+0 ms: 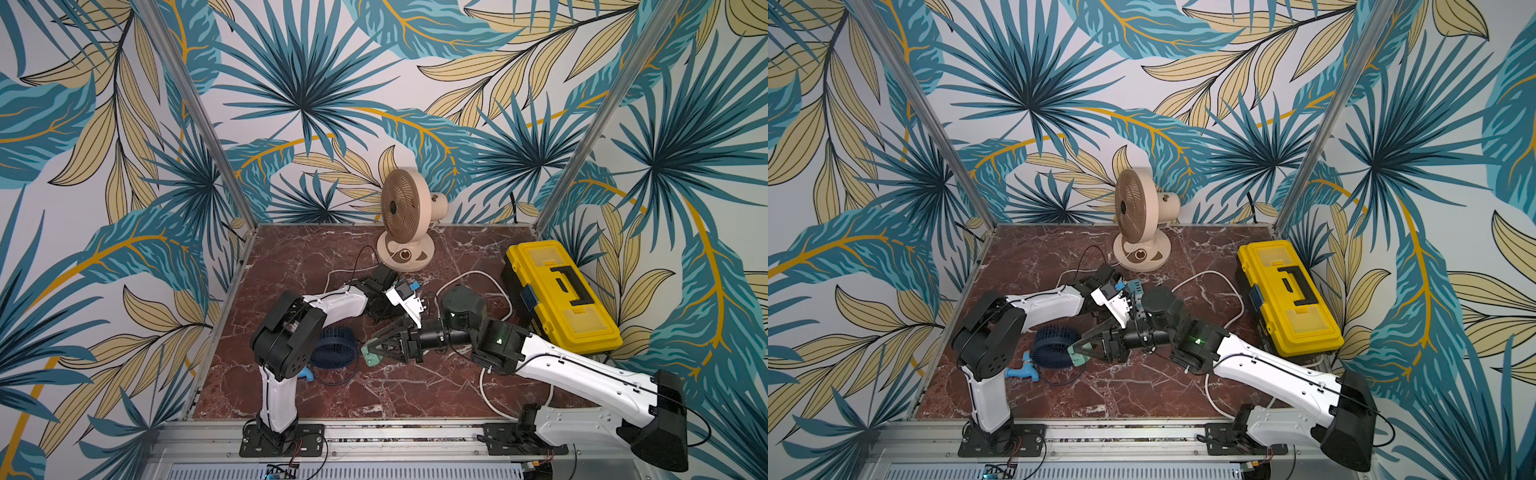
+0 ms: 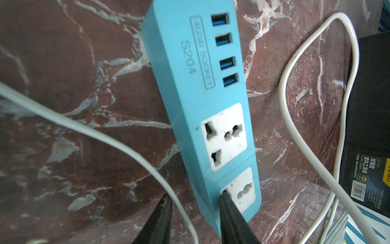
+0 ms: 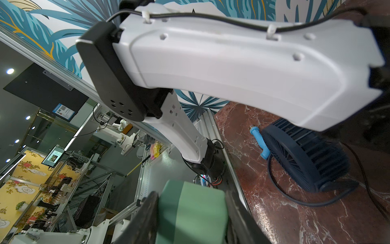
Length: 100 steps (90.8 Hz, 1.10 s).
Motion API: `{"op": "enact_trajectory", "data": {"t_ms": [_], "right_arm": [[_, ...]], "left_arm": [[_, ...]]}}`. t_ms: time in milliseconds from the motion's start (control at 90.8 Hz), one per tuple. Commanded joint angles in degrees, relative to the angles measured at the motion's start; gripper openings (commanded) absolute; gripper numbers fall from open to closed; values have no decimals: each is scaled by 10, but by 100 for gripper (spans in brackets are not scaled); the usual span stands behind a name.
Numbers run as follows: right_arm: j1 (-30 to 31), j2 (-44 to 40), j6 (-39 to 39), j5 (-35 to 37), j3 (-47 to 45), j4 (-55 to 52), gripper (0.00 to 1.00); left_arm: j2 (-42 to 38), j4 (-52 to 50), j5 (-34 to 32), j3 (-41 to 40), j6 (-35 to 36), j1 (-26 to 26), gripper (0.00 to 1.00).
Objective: Plug the desk fan into the power strip
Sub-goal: Pick up the power cord at the center of the board.
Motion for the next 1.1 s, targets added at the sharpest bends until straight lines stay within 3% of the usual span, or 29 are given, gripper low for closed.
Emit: {"op": "enact_trajectory", "data": {"t_ms": [0, 275, 606, 727, 859, 1091], "right_arm": [[5, 0, -11, -4, 15, 8, 35], [8, 0, -14, 1, 18, 3, 35], [10, 10, -15, 2, 23, 4, 35], [11, 7, -16, 4, 21, 2, 35], [12, 1, -17, 7, 14, 0, 35], [12, -6, -15, 12, -8, 7, 35]], "left_arm": [[-6, -42, -26, -38, 1, -3, 41], [-34, -16, -15, -72, -4, -6, 41], [-2, -17, 8, -47, 18, -44, 46], [15, -46, -23, -29, 25, -49, 30], [11, -66, -46, -24, 29, -49, 0], [-71, -58, -36, -41, 3, -50, 0]]}}
